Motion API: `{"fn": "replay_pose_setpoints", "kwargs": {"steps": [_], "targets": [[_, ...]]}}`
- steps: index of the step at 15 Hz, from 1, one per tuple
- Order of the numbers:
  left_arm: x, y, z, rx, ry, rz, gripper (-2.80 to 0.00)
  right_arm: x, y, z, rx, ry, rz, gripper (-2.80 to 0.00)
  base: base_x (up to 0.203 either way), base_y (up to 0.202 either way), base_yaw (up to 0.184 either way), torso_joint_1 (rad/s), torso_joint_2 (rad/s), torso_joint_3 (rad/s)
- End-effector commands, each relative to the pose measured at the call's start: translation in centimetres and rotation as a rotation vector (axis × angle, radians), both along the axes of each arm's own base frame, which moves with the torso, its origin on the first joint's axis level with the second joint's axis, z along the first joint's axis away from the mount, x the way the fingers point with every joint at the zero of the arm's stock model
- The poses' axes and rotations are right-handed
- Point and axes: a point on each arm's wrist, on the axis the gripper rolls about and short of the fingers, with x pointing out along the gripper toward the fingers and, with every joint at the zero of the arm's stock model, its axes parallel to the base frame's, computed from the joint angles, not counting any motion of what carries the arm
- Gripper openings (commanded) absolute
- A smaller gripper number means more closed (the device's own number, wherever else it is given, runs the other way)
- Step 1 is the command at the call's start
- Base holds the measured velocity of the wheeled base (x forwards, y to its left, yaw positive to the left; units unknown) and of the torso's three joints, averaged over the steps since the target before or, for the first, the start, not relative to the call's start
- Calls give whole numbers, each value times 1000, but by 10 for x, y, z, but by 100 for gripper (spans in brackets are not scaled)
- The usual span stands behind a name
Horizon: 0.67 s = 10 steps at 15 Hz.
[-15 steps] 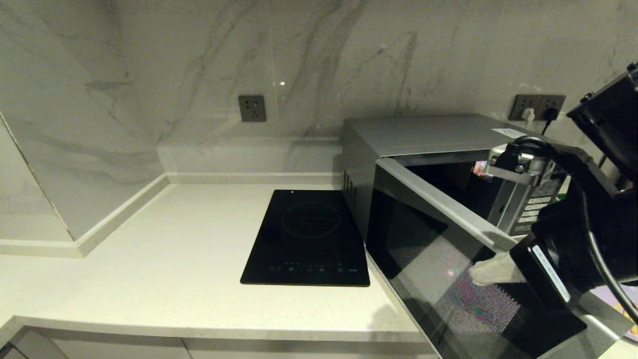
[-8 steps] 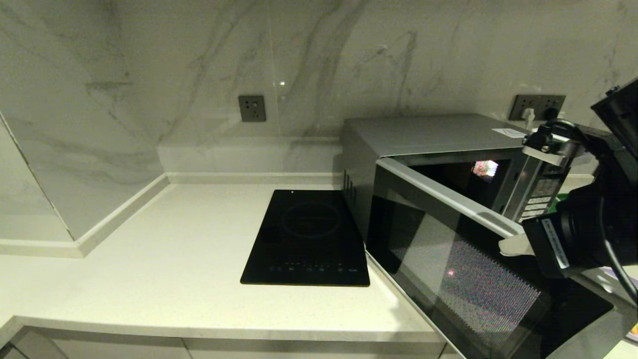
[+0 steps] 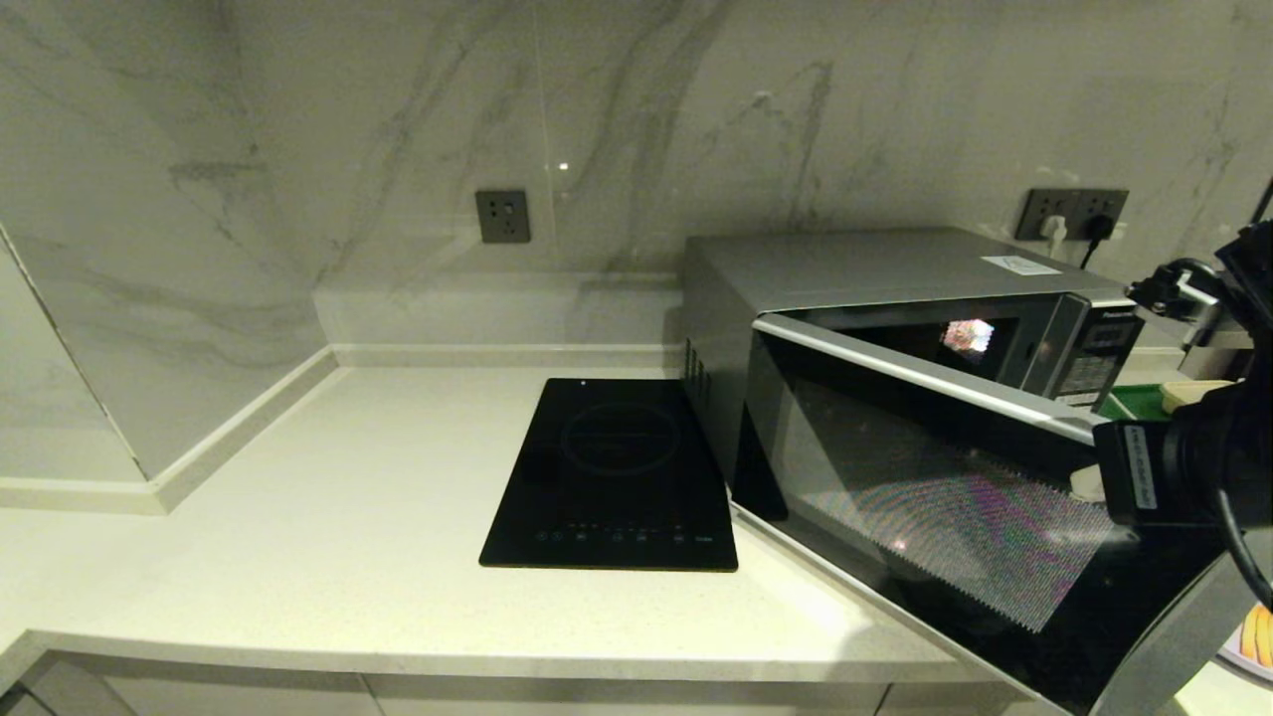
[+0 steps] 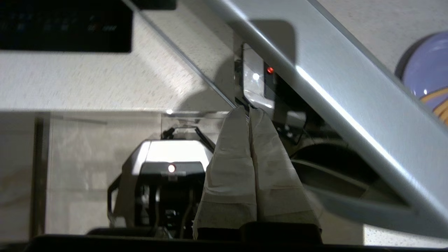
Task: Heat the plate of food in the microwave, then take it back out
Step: Close the microwave oven
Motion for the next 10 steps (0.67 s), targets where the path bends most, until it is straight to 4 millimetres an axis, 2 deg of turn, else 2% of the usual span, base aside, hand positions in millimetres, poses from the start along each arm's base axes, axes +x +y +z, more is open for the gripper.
{"fn": "replay_pose_setpoints", "kwargs": {"steps": [1, 6, 10], "targets": [[0, 0, 0, -1, -1, 0, -280, 9, -16, -5, 18, -46, -90, -280, 0, 0, 0, 0, 0, 0], [0, 0, 0, -1, -1, 0, -280, 48, -44, -17, 60, -176, -261, -280, 0, 0, 0, 0, 0, 0], [0, 0, 0, -1, -1, 1, -280, 75, -55, -29, 79, -262, -320, -280, 0, 0, 0, 0, 0, 0]]}}
